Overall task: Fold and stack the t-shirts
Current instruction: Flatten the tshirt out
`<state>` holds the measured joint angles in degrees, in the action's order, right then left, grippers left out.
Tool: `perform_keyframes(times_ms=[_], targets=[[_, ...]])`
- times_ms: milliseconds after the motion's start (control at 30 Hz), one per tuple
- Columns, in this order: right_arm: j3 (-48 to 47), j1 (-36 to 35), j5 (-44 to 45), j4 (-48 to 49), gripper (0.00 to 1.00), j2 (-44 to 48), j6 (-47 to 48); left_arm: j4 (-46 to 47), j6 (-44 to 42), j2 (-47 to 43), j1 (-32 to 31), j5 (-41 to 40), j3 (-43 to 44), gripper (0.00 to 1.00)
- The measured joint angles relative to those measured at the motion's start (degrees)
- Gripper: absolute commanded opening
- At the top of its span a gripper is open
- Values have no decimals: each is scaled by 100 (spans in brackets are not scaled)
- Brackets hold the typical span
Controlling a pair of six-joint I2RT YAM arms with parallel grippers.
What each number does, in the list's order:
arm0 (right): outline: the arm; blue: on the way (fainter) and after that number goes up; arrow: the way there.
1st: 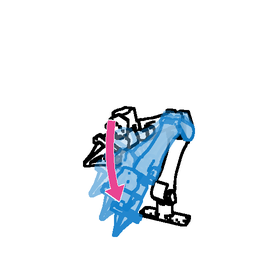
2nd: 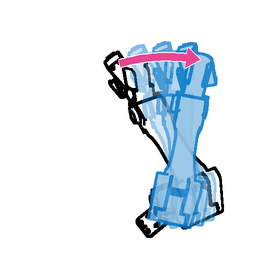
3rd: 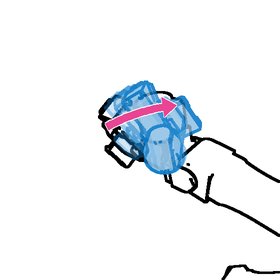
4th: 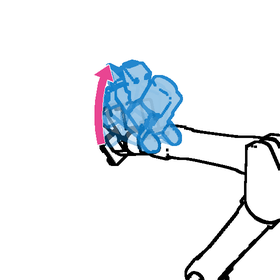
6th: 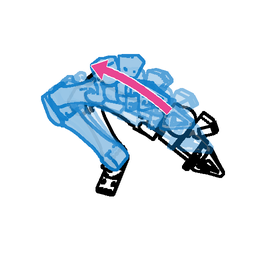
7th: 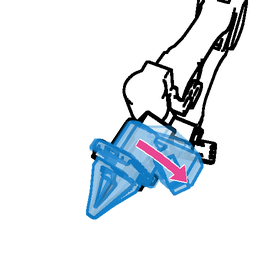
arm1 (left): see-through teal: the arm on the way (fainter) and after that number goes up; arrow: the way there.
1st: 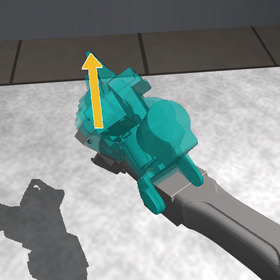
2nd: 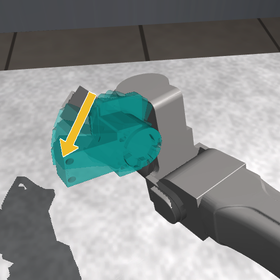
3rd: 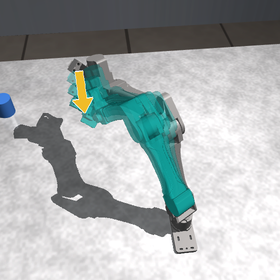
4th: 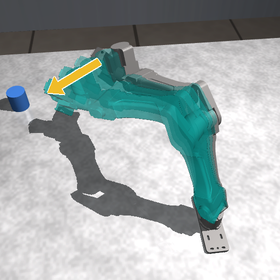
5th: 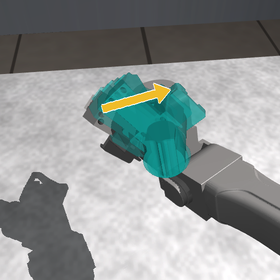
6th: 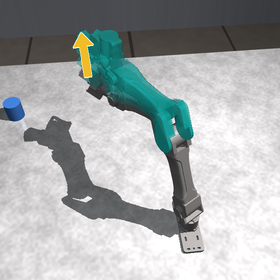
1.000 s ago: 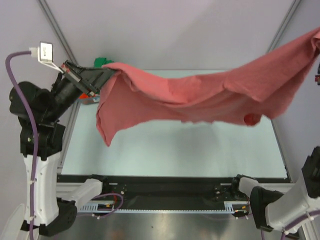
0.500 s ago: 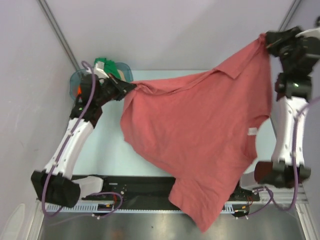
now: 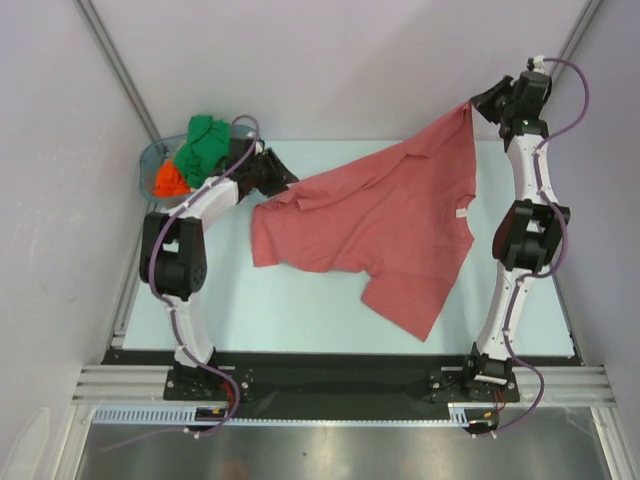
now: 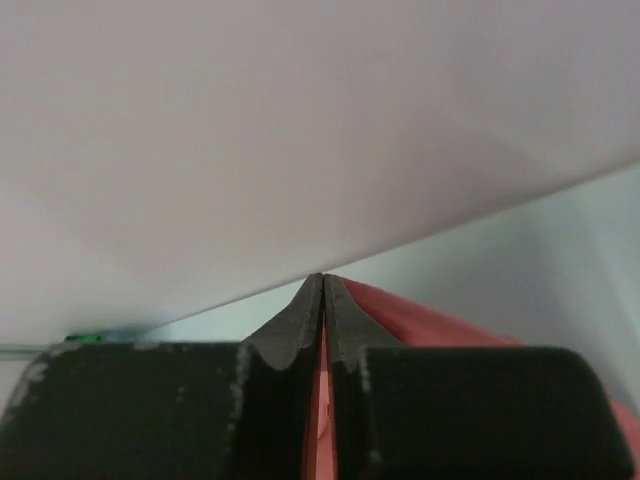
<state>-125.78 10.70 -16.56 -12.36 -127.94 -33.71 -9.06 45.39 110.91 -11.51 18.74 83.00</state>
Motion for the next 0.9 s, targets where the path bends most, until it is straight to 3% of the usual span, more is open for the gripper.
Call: perform_keyframes(times_ms=[33, 100, 133, 167, 367, 433, 600, 700, 767, 800, 900], targets=[[-560, -22, -37, -175, 35, -332, 9, -358, -201, 142, -31, -186, 343, 58], [-1357, -63, -52, -555, 48, -780, 59, -909, -625, 216, -85, -546, 879, 79], [-1622, -81, -48, -758, 60, -918, 87, -1150, -833, 175, -116, -745, 1104, 96], [-1738, -92, -39, -953, 62, -966, 92, -1355, -1029, 101, -146, -988, 1287, 97], [-1366, -103, 522, -2396, 62, -682, 208, -2170, -1888, -1021, -258, -2146, 1163, 88], [-1012, -125, 778, -2944, 63, -459, 269, -2269, -2039, -1622, -286, -2280, 673, 77], [772, -402, 1244, -3685, 63, 592, 374, -2238, -2192, -2660, -505, -2022, -756, 71], [2153, -876, 1335, -3550, 61, 1386, 367, -2232, -2247, -2577, -713, -1788, -1296, 62], [3117, -1307, 1355, -3504, 54, 1917, 326, -2218, -2293, -2203, -807, -1626, -1390, 54], [3517, -1539, 1344, -3462, 44, 2109, 280, -2188, -2337, -1965, -835, -1541, -1390, 52], [4260, -2094, 1283, -3407, 42, 2306, 138, -2129, -2356, -1239, -857, -1427, -1346, 52]])
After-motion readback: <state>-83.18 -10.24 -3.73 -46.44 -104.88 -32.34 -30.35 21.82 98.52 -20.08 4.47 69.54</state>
